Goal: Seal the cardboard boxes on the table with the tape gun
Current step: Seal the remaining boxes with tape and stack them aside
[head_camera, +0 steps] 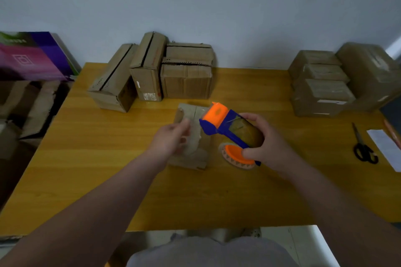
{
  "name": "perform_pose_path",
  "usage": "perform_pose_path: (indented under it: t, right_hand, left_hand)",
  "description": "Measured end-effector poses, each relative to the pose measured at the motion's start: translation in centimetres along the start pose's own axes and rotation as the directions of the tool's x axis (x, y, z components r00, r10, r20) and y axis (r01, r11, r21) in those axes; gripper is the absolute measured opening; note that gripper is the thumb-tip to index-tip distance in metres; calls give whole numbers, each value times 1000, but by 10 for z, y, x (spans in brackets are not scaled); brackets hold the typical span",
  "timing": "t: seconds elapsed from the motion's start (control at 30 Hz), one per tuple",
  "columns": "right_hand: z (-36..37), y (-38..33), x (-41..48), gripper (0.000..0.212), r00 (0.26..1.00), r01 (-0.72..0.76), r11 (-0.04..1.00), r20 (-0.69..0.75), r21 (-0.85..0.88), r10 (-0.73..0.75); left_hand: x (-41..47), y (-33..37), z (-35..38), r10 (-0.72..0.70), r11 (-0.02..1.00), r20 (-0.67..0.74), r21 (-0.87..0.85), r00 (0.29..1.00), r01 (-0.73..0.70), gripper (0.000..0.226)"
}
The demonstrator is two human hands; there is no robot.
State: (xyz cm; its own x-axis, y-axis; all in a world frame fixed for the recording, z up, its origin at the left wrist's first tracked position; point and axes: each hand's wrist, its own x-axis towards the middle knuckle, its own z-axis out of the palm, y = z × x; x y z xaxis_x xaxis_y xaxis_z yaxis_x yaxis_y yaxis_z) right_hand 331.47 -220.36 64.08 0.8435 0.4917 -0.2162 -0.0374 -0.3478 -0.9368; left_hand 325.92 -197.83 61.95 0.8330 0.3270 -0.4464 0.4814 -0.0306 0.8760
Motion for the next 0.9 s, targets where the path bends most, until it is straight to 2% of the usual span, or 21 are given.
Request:
perform_pose_path:
  t: [0.03,0.07,0.1,0.17,0.23,0.43,0.63,0.73,0.9]
  right_hand:
    - [2,-1,0,76,999,17,1000,27,-4,-17]
    - [4,-2,0,77,998,29,1000,48,-8,-29]
    - [5,-2,0,79,997,39,999,66,-19,-38]
    - [9,-4,1,79,994,52,997,97,-59,-46]
    - [12,-6,2,77,989,68,994,136,-84,-56]
    - [17,-10,2,78,979,105,985,186,-140,-78]
    - [8,-8,1,85,966,170,912,247,-374,-79]
    - [-12,-7,-6,82,974,157,870,219,-467,-59]
    - [-21,10,-4,88,965,156,797,261,-583,2]
  left_hand:
    - [-2,6,-2,-150,970,106,-179,983,167,42]
    - [-2,9,-5,-222,927,239,-250,945,281,46]
    - [-3,10,-8,-240,901,345,-269,907,341,45]
    - [-5,7,-11,-226,887,394,-295,891,355,32]
    - [-4,2,-13,-224,873,338,-346,914,342,17]
    - [-3,-8,-19,-212,889,215,-363,953,279,9]
    - [-2,-16,-28,-187,949,-28,-264,982,173,4]
    - [2,-31,-51,-166,972,-225,-199,960,122,10]
    - [-6,-56,-48,-114,992,-313,-89,943,91,23]
